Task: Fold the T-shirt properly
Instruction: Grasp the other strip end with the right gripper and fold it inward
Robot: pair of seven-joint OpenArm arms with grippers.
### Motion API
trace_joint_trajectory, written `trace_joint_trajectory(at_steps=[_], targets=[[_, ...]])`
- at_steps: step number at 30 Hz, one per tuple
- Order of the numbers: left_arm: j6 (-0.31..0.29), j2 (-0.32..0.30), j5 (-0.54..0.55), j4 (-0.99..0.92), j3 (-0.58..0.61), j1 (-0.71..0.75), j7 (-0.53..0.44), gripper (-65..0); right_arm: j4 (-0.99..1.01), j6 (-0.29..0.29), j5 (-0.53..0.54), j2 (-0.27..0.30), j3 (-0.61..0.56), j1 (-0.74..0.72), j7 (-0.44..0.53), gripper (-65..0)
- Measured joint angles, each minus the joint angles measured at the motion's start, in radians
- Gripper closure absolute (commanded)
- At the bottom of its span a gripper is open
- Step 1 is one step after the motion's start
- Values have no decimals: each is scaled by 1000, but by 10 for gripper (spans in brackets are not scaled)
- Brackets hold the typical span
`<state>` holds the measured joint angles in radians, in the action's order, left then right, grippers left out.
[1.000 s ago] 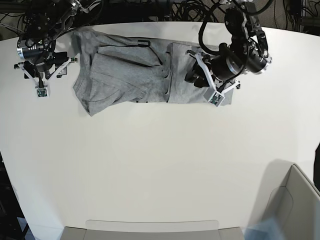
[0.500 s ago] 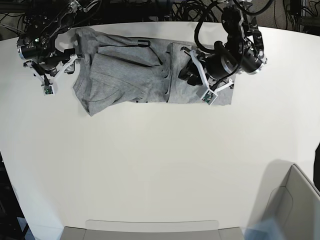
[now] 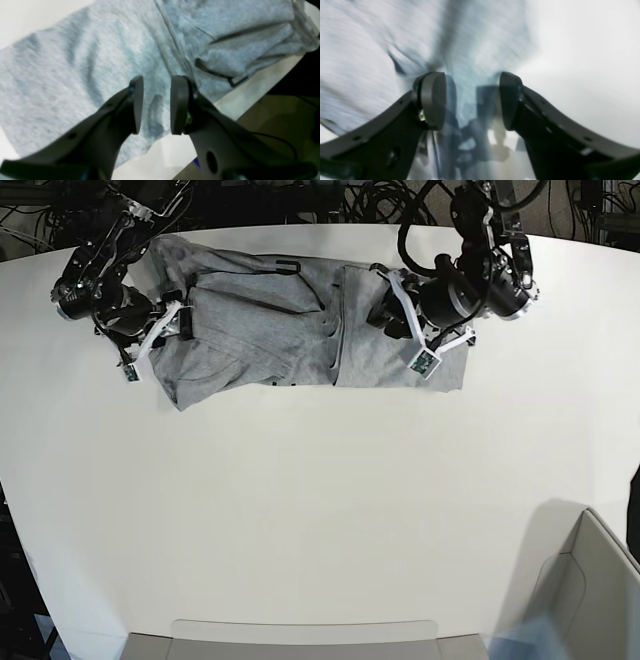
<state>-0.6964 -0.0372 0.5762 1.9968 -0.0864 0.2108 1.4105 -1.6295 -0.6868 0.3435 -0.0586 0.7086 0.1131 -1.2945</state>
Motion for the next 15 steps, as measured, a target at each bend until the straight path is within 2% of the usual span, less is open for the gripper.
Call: trace_joint_trajectory(at_steps=[8, 11, 15], targets=[[0, 0, 0, 0, 0, 0, 0, -180, 31, 0, 24, 2, -66, 2, 32, -327], [0, -2, 0, 0, 0, 0, 0, -180, 34, 0, 24, 2, -66, 2, 32, -222], [0, -1, 0, 0, 0, 0, 0, -180, 42, 0, -8, 3, -76, -7, 29, -15]])
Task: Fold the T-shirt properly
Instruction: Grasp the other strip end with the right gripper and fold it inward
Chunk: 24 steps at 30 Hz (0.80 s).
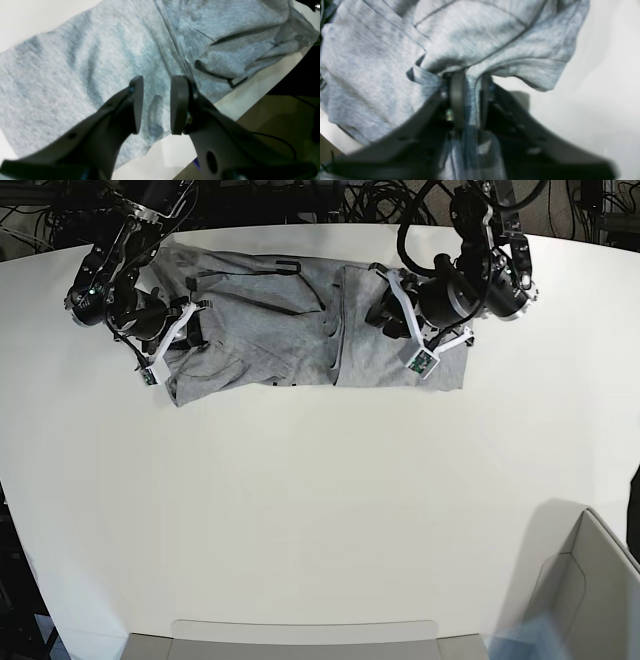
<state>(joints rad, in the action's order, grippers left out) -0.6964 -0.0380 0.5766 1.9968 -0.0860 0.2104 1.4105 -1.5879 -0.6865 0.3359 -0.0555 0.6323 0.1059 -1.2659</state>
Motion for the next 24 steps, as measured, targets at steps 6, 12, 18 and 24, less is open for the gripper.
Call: trace_joint_trajectory(at_steps=[6, 12, 18, 24], targets=[[0, 0, 0, 0, -8, -2, 0, -180, 29, 0, -128, -6, -21, -93, -41, 0], [0, -1, 0, 0, -8, -2, 0, -179, 95, 0, -363, 39, 58, -241, -82, 0], [0, -1, 0, 0, -8, 0, 0, -178, 253, 0, -503, 108, 62, -348, -8, 0], [0, -1, 0, 0, -8, 2, 0, -178, 232, 0, -579, 99, 58, -351, 47, 0]])
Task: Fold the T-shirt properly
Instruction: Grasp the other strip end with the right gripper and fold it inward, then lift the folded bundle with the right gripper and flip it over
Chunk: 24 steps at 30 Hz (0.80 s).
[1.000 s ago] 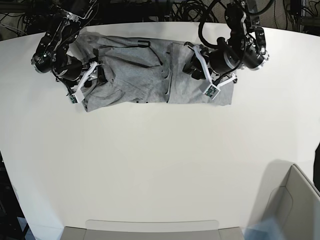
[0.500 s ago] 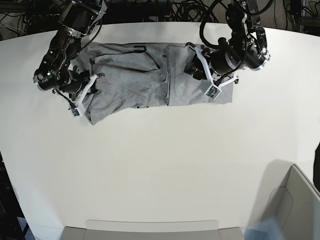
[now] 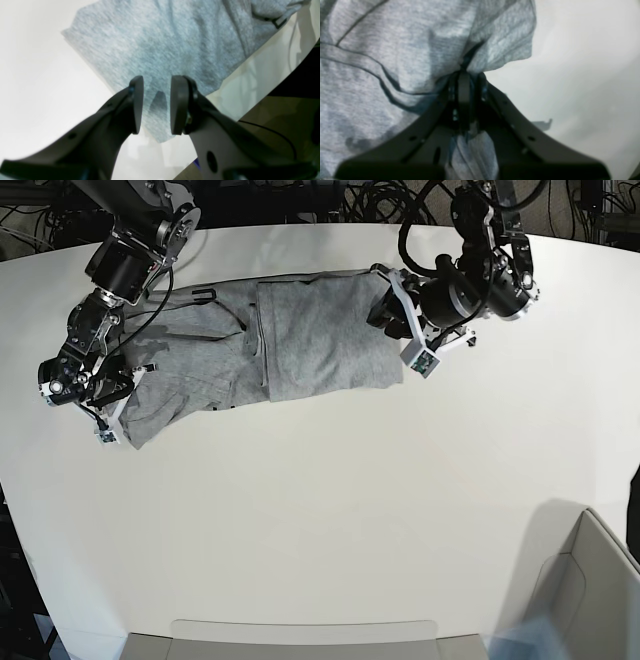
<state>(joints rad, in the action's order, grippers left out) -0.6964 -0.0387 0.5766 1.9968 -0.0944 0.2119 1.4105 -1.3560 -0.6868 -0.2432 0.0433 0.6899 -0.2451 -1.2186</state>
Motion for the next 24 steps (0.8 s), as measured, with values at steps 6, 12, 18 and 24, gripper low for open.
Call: trace_joint_trajectory(at_steps=[6, 12, 18, 24], targets=[[0, 0, 0, 0, 0, -1, 0, -177, -182, 0, -53, -32, 4, 74, -40, 0], [0, 0, 1, 0, -21, -1, -1, -177, -347, 0, -48, -69, -57, 131, -31, 0], [0, -28, -1, -1, -137, 33, 3, -177, -493, 0, -54, -124, -64, 150, -38, 0], [0, -84, 0, -1, -214, 65, 0, -177, -608, 0, -67, -181, -190, 224, -41, 0]])
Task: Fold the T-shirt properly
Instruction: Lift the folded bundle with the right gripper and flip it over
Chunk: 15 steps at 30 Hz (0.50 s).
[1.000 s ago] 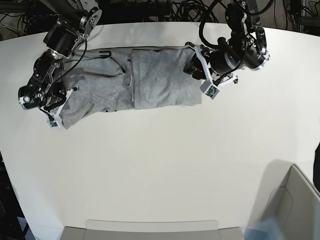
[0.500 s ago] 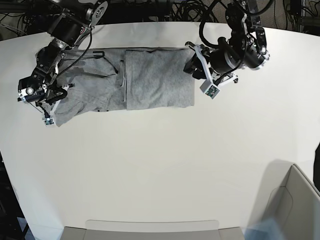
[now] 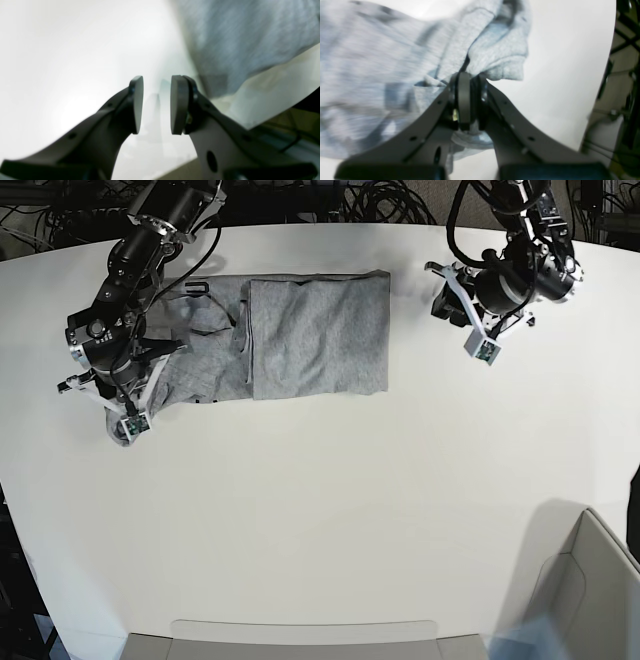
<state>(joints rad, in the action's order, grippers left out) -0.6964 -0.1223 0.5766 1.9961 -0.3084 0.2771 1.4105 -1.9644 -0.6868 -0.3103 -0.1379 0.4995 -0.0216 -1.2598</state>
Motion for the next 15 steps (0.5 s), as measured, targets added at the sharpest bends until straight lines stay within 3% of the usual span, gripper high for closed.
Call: trace_joint_trajectory(at_steps=[2, 15], targets=[[0, -5, -4, 0, -28, 5, 3, -177, -37, 0, 0, -20, -46, 25, 0, 0], [0, -31, 1, -5, -72, -3, -2, -177, -80, 0, 2, -16, -441, 138, 0, 0]])
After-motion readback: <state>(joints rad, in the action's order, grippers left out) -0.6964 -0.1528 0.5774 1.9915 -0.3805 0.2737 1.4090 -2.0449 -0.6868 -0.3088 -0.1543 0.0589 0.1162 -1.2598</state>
